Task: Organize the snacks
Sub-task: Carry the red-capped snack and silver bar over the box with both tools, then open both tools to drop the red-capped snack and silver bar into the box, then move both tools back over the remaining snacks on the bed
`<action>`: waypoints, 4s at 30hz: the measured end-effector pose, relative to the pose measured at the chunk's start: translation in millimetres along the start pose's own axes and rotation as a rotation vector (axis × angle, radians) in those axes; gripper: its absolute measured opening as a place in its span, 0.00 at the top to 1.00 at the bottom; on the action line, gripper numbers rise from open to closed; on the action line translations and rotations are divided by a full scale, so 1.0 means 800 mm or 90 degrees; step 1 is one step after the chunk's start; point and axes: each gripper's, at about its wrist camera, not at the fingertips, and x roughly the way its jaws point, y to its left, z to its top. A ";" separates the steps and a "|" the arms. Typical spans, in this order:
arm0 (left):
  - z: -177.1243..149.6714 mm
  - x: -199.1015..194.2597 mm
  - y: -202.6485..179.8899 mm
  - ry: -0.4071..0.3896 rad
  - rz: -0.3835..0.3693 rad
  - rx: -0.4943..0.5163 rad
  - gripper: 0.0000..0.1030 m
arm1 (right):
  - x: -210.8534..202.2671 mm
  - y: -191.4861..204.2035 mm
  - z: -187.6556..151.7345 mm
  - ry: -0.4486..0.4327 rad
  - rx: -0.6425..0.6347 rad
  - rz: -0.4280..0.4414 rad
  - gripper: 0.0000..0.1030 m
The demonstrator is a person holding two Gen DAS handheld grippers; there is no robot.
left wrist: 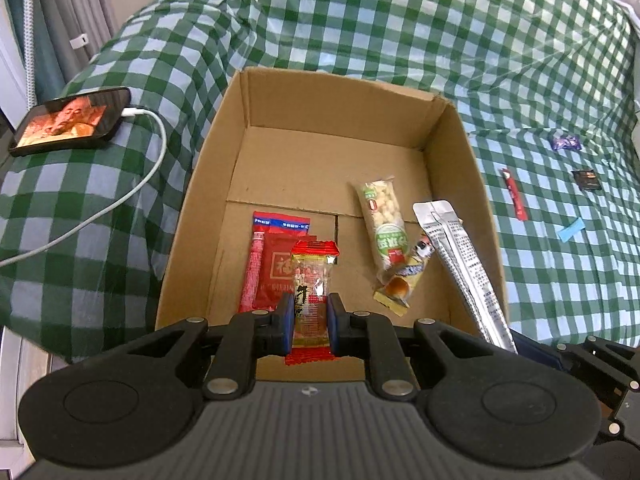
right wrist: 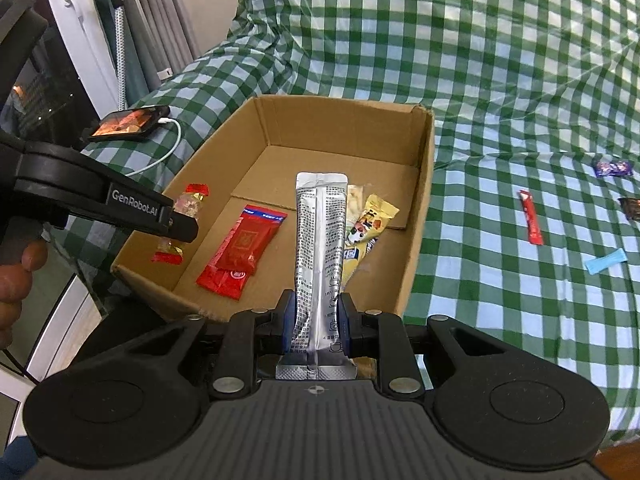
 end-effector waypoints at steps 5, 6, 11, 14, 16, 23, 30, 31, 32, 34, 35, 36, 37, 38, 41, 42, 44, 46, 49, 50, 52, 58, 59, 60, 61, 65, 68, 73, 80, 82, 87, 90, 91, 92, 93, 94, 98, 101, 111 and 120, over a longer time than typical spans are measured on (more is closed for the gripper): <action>0.019 0.029 0.001 0.012 0.001 0.004 0.82 | 0.032 -0.008 0.014 0.016 0.005 0.005 0.77; 0.023 0.035 0.001 0.016 0.002 0.004 0.82 | 0.038 -0.010 0.017 0.019 0.005 0.007 0.77; 0.033 0.062 0.002 0.031 0.006 0.003 0.82 | 0.067 -0.011 0.027 0.031 -0.007 0.013 0.77; 0.036 0.078 0.005 0.041 0.011 0.004 0.82 | 0.085 -0.012 0.032 0.038 -0.013 0.011 0.77; 0.038 0.086 0.005 0.048 0.014 0.006 0.82 | 0.097 -0.013 0.036 0.042 -0.011 0.007 0.77; 0.046 0.092 0.003 0.030 0.021 0.042 0.10 | 0.118 -0.014 0.042 0.057 -0.008 0.014 0.67; 0.024 0.058 0.010 -0.001 0.040 0.044 0.00 | 0.093 -0.012 0.032 0.061 -0.021 -0.009 0.19; 0.015 0.053 0.010 0.003 0.041 0.043 0.00 | 0.089 -0.013 0.029 0.063 -0.012 -0.011 0.18; 0.005 0.046 0.009 0.007 0.041 0.046 0.00 | 0.082 -0.012 0.025 0.067 -0.002 -0.011 0.17; -0.014 0.032 0.006 0.011 0.045 0.054 0.00 | 0.068 -0.010 0.018 0.070 0.013 -0.011 0.15; -0.023 0.023 0.004 0.006 0.052 0.056 0.00 | 0.060 -0.007 0.014 0.067 0.019 -0.011 0.13; -0.031 0.015 0.003 -0.001 0.057 0.057 0.00 | 0.052 -0.007 0.011 0.064 0.023 -0.011 0.11; -0.039 0.007 0.001 -0.008 0.061 0.057 0.00 | 0.043 -0.004 0.008 0.060 0.025 -0.015 0.10; -0.046 -0.001 -0.001 -0.012 0.062 0.058 0.00 | 0.035 -0.001 0.005 0.055 0.025 -0.016 0.09; -0.060 -0.029 -0.001 -0.033 0.060 0.047 0.00 | 0.010 0.005 0.001 0.034 0.017 -0.026 0.09; -0.062 -0.037 -0.001 -0.040 0.060 0.045 0.00 | 0.001 0.007 -0.001 0.024 0.014 -0.029 0.08; -0.070 -0.055 0.000 -0.059 0.064 0.041 0.00 | -0.018 0.010 -0.005 0.004 0.009 -0.035 0.08; -0.078 -0.071 -0.001 -0.076 0.066 0.037 0.00 | -0.038 0.014 -0.012 -0.012 0.002 -0.041 0.07; -0.088 -0.089 -0.007 -0.083 0.062 0.040 0.00 | -0.067 0.019 -0.024 -0.036 -0.010 -0.042 0.07; -0.093 -0.095 -0.009 -0.086 0.062 0.042 0.00 | -0.076 0.020 -0.027 -0.045 -0.014 -0.043 0.06; -0.101 -0.107 -0.016 -0.099 0.065 0.042 0.00 | -0.091 0.019 -0.031 -0.061 -0.018 -0.046 0.06; -0.116 -0.135 -0.028 -0.130 0.070 0.040 0.00 | -0.120 0.017 -0.043 -0.095 -0.015 -0.050 0.06; -0.118 -0.139 -0.030 -0.134 0.072 0.043 0.00 | -0.124 0.016 -0.045 -0.100 -0.015 -0.050 0.06; -0.120 -0.142 -0.032 -0.138 0.073 0.046 0.00 | -0.127 0.015 -0.047 -0.103 -0.015 -0.050 0.06; -0.122 -0.145 -0.034 -0.142 0.075 0.048 0.00 | -0.131 0.015 -0.049 -0.107 -0.014 -0.049 0.06; -0.127 -0.153 -0.037 -0.150 0.078 0.057 0.00 | -0.143 0.011 -0.054 -0.120 -0.006 -0.048 0.05; -0.129 -0.155 -0.040 -0.151 0.079 0.058 0.00 | -0.147 0.009 -0.056 -0.122 0.002 -0.050 0.05; -0.132 -0.160 -0.048 -0.157 0.082 0.067 0.00 | -0.151 0.009 -0.061 -0.130 0.011 -0.050 0.05; -0.133 -0.160 -0.053 -0.155 0.084 0.075 0.00 | -0.152 0.004 -0.066 -0.129 0.026 -0.049 0.05; -0.132 -0.158 -0.055 -0.153 0.083 0.079 0.00 | -0.153 0.002 -0.066 -0.130 0.030 -0.049 0.05; -0.126 -0.154 -0.065 -0.144 0.077 0.087 0.00 | -0.152 -0.008 -0.068 -0.128 0.048 -0.054 0.05; -0.120 -0.151 -0.072 -0.141 0.074 0.094 0.00 | -0.152 -0.015 -0.069 -0.129 0.060 -0.057 0.04; -0.117 -0.150 -0.075 -0.141 0.074 0.099 0.00 | -0.151 -0.019 -0.069 -0.130 0.066 -0.059 0.04; -0.113 -0.149 -0.079 -0.140 0.075 0.104 0.00 | -0.150 -0.024 -0.069 -0.130 0.073 -0.061 0.04; -0.108 -0.148 -0.085 -0.140 0.075 0.110 0.00 | -0.149 -0.029 -0.069 -0.131 0.082 -0.064 0.04; -0.103 -0.146 -0.091 -0.139 0.074 0.115 0.00 | -0.148 -0.036 -0.069 -0.131 0.093 -0.068 0.04; -0.079 -0.132 -0.121 -0.119 0.060 0.133 0.00 | -0.142 -0.074 -0.074 -0.134 0.143 -0.090 0.04; -0.057 -0.114 -0.153 -0.087 0.041 0.150 0.00 | -0.139 -0.112 -0.082 -0.144 0.201 -0.121 0.04; 0.036 0.003 -0.290 -0.055 0.017 0.232 0.00 | -0.099 -0.295 -0.102 -0.175 0.355 -0.315 0.01; 0.117 0.193 -0.386 -0.005 0.031 0.226 0.00 | 0.007 -0.434 -0.076 -0.142 0.412 -0.327 0.01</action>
